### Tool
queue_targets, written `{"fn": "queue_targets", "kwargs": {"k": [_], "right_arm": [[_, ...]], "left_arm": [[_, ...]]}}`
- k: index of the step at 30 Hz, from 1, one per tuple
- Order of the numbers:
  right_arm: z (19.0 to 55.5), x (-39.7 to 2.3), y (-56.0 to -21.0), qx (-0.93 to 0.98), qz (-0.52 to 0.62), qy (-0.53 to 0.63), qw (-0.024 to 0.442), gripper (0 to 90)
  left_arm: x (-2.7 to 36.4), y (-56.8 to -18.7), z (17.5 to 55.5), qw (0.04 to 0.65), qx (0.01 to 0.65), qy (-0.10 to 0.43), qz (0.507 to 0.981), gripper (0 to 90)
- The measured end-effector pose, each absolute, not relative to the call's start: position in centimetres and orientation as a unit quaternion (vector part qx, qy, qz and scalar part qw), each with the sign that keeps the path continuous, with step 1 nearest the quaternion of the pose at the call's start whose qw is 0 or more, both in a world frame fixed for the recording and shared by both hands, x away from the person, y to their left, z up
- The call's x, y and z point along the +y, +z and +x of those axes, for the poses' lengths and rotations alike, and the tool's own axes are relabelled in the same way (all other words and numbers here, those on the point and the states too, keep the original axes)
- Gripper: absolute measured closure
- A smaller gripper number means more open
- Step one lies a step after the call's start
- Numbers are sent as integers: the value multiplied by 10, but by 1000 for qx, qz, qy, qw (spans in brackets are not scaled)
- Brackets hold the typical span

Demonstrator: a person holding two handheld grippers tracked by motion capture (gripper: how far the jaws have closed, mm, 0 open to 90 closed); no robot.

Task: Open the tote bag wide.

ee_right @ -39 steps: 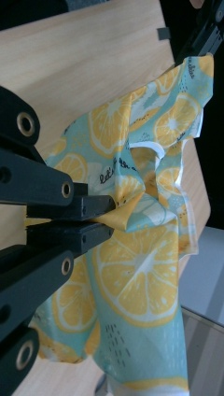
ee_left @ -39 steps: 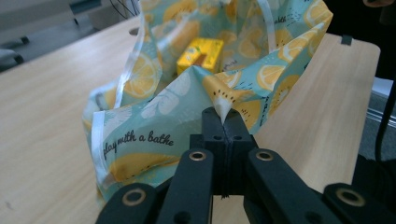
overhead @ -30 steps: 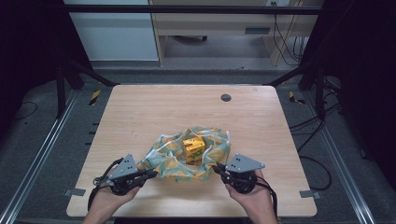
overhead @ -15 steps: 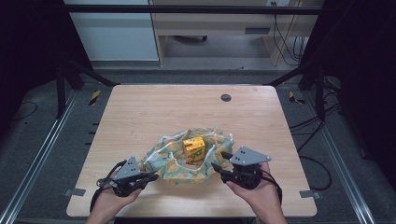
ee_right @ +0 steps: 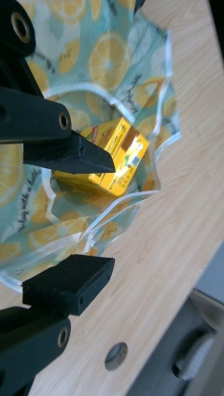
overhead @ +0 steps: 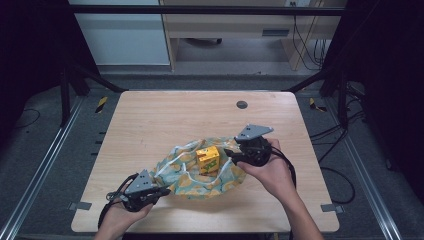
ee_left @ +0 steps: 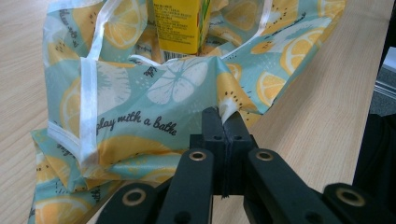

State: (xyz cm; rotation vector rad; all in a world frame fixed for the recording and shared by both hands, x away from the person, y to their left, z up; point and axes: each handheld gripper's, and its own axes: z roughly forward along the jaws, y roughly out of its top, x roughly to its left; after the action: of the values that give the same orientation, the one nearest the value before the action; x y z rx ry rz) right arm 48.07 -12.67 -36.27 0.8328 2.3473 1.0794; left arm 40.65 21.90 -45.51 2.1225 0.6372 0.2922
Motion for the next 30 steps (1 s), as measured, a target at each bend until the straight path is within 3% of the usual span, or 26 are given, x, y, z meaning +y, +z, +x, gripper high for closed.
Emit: {"fn": "queue_targets", "kwargs": {"k": [15, 22, 30], "right_arm": [[518, -121, -402, 870, 323, 330, 173, 438], [520, -120, -403, 873, 314, 329, 174, 819], [499, -116, -373, 847, 292, 396, 199, 894]], "left_arm": [[215, -462, 405, 424, 253, 108, 863, 900], [217, -463, 406, 425, 256, 103, 862, 900], [215, -466, 406, 419, 256, 103, 865, 900]]}}
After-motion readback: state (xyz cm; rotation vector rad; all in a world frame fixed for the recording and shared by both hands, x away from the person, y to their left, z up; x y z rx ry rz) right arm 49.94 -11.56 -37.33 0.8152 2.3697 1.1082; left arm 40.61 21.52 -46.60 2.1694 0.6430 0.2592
